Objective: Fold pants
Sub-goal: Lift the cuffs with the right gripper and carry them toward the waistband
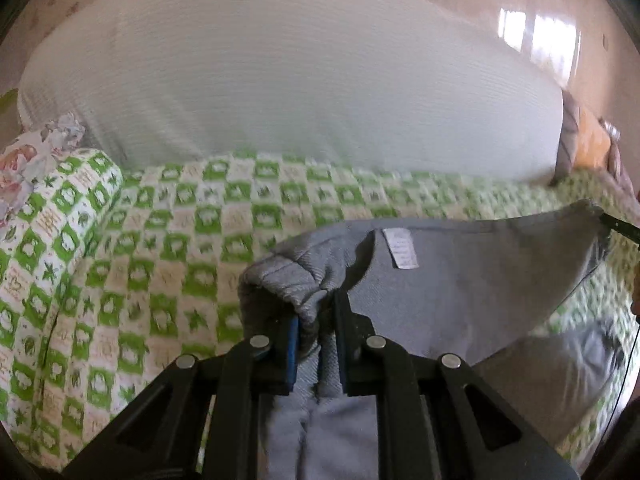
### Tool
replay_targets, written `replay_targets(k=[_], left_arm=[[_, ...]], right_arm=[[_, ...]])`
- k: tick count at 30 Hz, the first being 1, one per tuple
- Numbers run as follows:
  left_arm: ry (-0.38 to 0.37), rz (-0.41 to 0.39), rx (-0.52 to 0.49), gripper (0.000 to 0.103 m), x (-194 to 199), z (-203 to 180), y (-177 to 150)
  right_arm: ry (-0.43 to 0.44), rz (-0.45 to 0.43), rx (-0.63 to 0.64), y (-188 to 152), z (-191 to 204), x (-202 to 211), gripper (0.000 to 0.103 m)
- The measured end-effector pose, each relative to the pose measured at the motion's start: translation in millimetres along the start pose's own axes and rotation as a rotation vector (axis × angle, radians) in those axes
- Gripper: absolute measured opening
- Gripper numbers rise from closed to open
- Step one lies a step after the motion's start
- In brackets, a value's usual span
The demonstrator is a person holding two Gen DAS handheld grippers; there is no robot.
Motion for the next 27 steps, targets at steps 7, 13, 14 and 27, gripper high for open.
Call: replay_targets(k=[7, 13, 14, 27], left_arm=[[-0.053, 0.05, -0.124, 0.014, 9.4, -6.8, -54.9], [-0.068, 0.055, -0.134, 0.014, 19.2, -10.8, -64.2], [-0.07, 0.051, -0.13, 0.014, 19.0, -11.0, -60.9], [-0.107, 0.047, -0.127, 0.014, 7.5, -14.8, -47.9]], right_arm=[[0.116, 0.093, -0.027, -54.5, 4.1, 15.6, 0.012], [0.064, 0.216, -0.08, -29.3, -3.3, -35.1, 0.015], [0.072, 0.244, -0.088, -19.2, -5.0, -52.0, 0.02], [-0.059, 0.538, 0.104, -20.7, -18.8, -182.9, 0.06]])
Point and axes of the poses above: each gripper's, at about its wrist camera, not at the fingertips, and x roughly against the way its jaws point, z to its left, y to its top, the point moved 7 cm from there along -x, roughly the way its jaws point, and after that the axes turned 12 degrees about x, right-handed, at the moved point
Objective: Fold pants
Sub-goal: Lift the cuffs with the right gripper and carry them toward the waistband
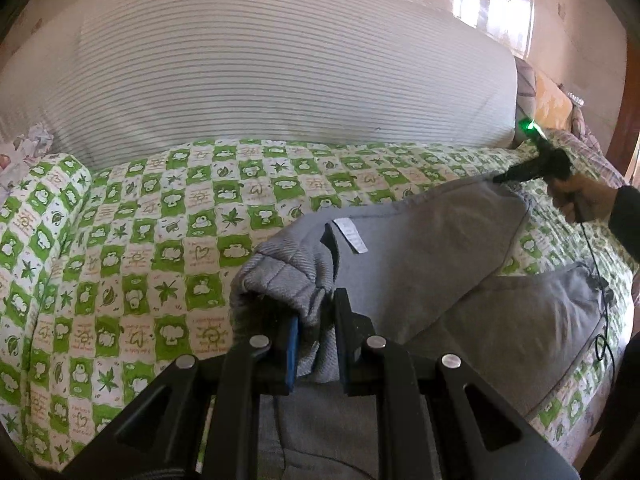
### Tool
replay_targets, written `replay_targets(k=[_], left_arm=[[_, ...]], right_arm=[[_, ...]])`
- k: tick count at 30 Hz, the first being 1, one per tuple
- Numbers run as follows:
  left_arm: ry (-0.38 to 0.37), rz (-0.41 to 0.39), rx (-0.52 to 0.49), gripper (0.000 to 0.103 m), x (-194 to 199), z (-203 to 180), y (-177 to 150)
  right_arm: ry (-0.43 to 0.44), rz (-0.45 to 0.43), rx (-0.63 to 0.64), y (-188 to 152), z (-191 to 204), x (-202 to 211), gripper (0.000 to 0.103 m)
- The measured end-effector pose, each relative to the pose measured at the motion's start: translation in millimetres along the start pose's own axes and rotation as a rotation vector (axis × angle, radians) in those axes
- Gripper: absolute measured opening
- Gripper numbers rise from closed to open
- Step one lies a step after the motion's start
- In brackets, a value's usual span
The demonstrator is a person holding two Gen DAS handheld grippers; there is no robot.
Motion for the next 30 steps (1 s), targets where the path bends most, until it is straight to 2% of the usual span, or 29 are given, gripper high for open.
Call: replay_targets(k=[1, 3, 4, 5, 9, 14, 23, 30], left_arm=[[0.002, -0.001, -0.005, 0.014, -0.1, -0.5, 0.6], [-0.001, 0.0, -0.008, 0.014, 0.5, -1.8, 0.8], [0.002, -0.001, -0.011, 0.014, 0.9, -2.2, 1.1], [0.005, -0.002, -0.014, 0.014, 1.6, -3.0, 0.8], [0.017, -0.004, -0.029, 0.014, 8.2, -3.2, -4.0], [0.023, 0.009, -0.022, 0.014, 16.0, 4.0, -12.8], [0.013, 0.05, -0.006, 0.014, 32.5, 12.3, -42.3], [0.007, 0.101, 0.009, 0.015, 33.2, 23.7, -73.6]], right_arm=[[-0.007, -0.011, 0.03, -1.8, 4.1, 5.6, 0.036], [-0.008, -0.048, 0.035, -7.5, 5.8, 24.7, 0.028], [0.011, -0.066, 0.035, -10.9, 7.2, 34.0, 0.014], [0.007, -0.086, 0.035, -16.0, 7.2, 45.6, 0.006], [0.033, -0.162, 0.038, -38.3, 6.8, 89.0, 0.006], [0.08, -0.25, 0.104, -89.9, 14.8, 141.8, 0.006], [0.173, -0.214, 0.056, -187.6, 18.1, 153.4, 0.005], [0.206, -0.181, 0.046, -234.2, 35.2, 162.6, 0.005]])
Point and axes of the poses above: each gripper's, at about its wrist camera, not at the fingertips, and x roughly against the way its jaws point, z to its left, y to its top, the point moved 7 cm from there along -x, roughly the way its jaws point, and after that the axes turned 12 degrees about x, right-handed, at the moved point
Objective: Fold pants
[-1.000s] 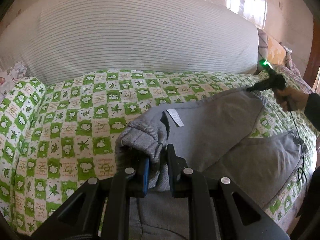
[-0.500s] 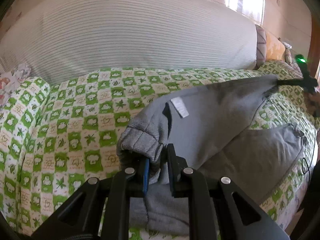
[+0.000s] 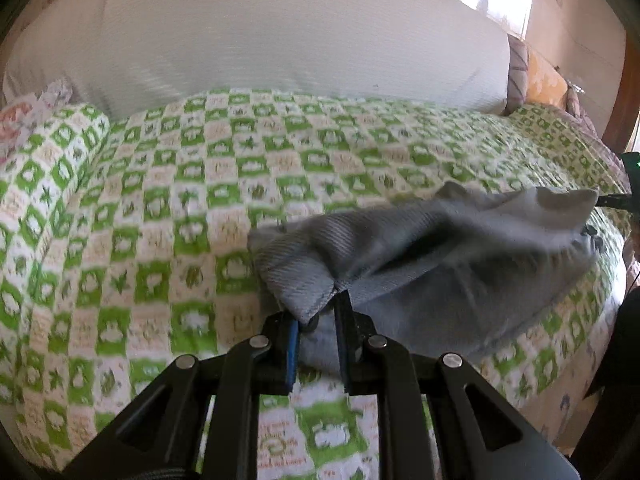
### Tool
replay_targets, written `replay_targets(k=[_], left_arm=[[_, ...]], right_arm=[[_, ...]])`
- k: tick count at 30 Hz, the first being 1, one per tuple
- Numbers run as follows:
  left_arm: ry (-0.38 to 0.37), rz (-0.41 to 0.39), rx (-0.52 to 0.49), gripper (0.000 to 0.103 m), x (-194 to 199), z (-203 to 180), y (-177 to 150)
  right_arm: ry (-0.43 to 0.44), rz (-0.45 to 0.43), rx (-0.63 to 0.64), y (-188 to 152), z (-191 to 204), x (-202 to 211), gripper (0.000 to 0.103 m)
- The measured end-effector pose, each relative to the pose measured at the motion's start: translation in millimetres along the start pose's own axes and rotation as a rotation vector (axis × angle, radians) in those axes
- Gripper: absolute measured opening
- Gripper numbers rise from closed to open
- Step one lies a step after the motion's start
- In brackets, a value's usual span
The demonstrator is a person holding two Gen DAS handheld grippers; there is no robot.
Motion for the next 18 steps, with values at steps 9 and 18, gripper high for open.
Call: replay_targets(k=[9, 18], left_arm=[[0.034, 0.034, 0.025, 0.017, 1.4, 29.0, -25.9], [0.025, -0.194, 0.105, 0.016, 82.1, 22.4, 13.9]], right_arm=[[-0.04, 0.132, 0.046, -40.8, 15.3, -9.4, 0.005], [0.073, -0.085, 0.025, -1.2, 55.8, 46.3, 0.005]])
Point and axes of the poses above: each gripper's, at about its wrist camera, not at the fingertips, and x roughly against the way its jaws point, z to its left, y to its top, the point moved 7 cm from there along -x, roughly the way its jaws point, and after that the axes turned 12 degrees about x, right-handed, at the moved point
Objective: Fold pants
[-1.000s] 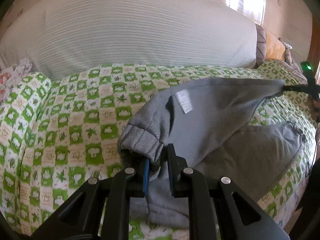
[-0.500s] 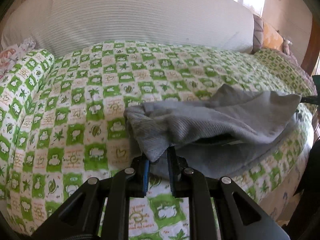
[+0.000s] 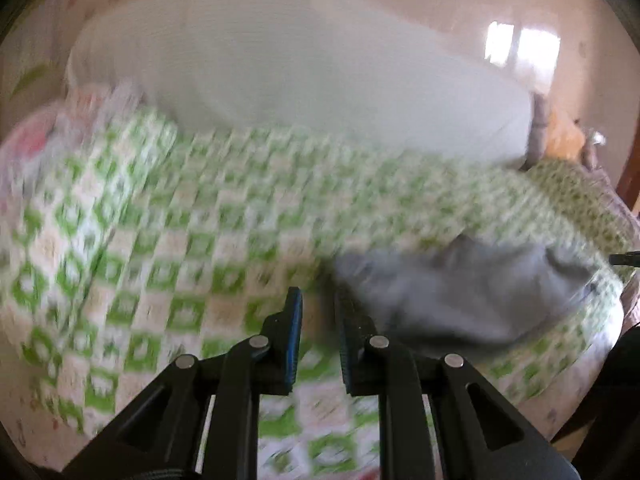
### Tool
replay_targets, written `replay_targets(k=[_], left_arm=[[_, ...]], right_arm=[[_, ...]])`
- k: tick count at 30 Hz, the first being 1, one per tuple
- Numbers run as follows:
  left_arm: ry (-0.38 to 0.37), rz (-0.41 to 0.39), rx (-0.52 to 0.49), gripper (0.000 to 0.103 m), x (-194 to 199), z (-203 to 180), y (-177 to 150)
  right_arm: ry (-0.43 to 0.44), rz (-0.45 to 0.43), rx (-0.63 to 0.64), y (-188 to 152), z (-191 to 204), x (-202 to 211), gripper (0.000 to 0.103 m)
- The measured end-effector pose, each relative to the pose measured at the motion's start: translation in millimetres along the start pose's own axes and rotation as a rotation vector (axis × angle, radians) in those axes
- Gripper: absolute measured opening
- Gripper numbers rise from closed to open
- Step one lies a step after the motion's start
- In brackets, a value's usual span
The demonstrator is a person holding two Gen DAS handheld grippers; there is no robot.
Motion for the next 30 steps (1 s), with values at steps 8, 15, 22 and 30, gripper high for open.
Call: replay_targets(k=[8, 15, 22, 30], left_arm=[[-0.067, 0.2, -0.2, 0.018, -68.4, -104.4, -22.1], [0.032, 0.343, -0.169, 0.016, -83.9, -34.9, -62.6], [-0.12, 0.268, -0.19, 0.016, -71.7, -107.0, -31.2], [-0.172, 0.517, -0.277, 0.017, -101.7, -90.7, -94.1]], right_arm=[[0.102, 0.052, -0.012, 48.0, 102.5, -117.5, 0.006], [0.119, 0.161, -0.074, 30.8, 100.4, -152.6, 0.006], [0.11, 0.099, -0.048, 132.8, 118.9, -214.2, 0.006], [0.142, 0.199, 0.041, 151.0, 152.1, -280.7, 0.006]])
Point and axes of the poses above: each gripper's, at about its wrist camera, not at the fingertips, and x roughly against the way its jaws point, z to its left, y to its top, the point moved 7 cm from there along -x, roughly the way its jaws point, and after that the axes turned 12 degrees about x, right-handed, at the moved point
